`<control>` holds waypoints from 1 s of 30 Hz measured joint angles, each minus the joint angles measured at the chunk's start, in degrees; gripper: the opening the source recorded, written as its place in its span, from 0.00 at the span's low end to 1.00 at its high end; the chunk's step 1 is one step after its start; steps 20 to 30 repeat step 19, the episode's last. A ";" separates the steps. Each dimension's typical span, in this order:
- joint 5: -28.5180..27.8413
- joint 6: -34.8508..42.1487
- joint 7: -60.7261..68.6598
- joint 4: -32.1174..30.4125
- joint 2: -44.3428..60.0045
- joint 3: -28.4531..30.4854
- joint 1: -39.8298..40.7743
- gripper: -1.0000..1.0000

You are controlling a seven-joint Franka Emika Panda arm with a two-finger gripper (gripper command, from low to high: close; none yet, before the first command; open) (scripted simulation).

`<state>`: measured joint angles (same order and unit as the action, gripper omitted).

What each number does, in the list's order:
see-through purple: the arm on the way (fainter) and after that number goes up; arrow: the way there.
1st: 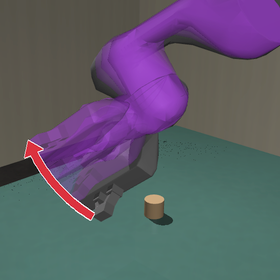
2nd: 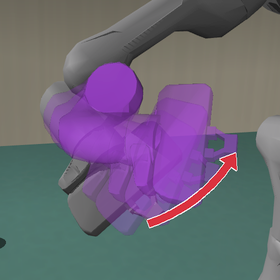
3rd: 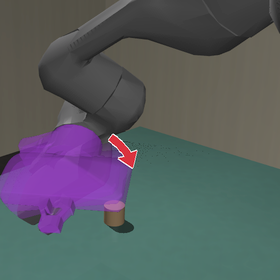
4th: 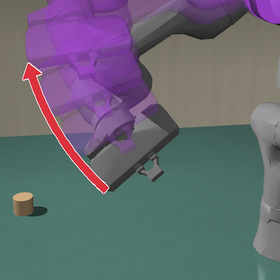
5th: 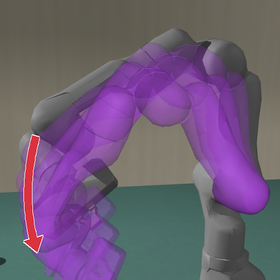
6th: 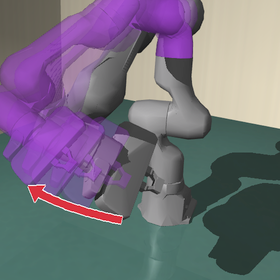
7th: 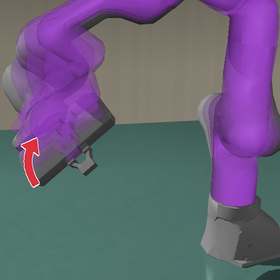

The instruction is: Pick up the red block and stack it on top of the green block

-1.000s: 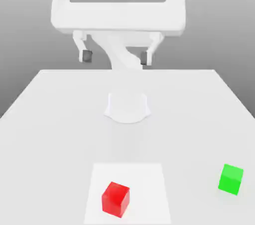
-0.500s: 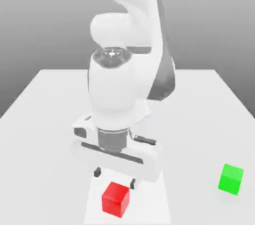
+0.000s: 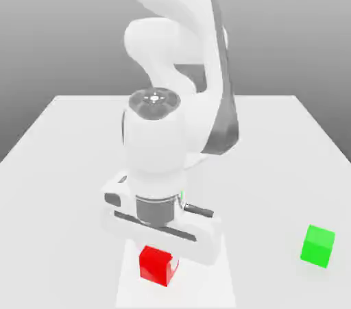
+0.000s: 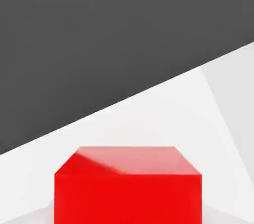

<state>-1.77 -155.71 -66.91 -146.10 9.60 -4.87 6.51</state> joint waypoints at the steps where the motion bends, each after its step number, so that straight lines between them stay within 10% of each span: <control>1: -0.12 0.76 -0.19 0.13 -0.59 -1.56 -1.50 0.00; 10: -2.03 5.61 -2.69 1.53 -3.71 -16.23 -17.17 0.00; 15: -9.60 -0.72 -8.31 2.61 4.34 -14.30 -22.09 0.00; 16: -10.79 -1.92 -9.18 2.71 5.75 -13.47 -22.78 1.00; 30: -10.79 -1.93 -9.18 2.71 5.75 -13.47 -22.78 1.00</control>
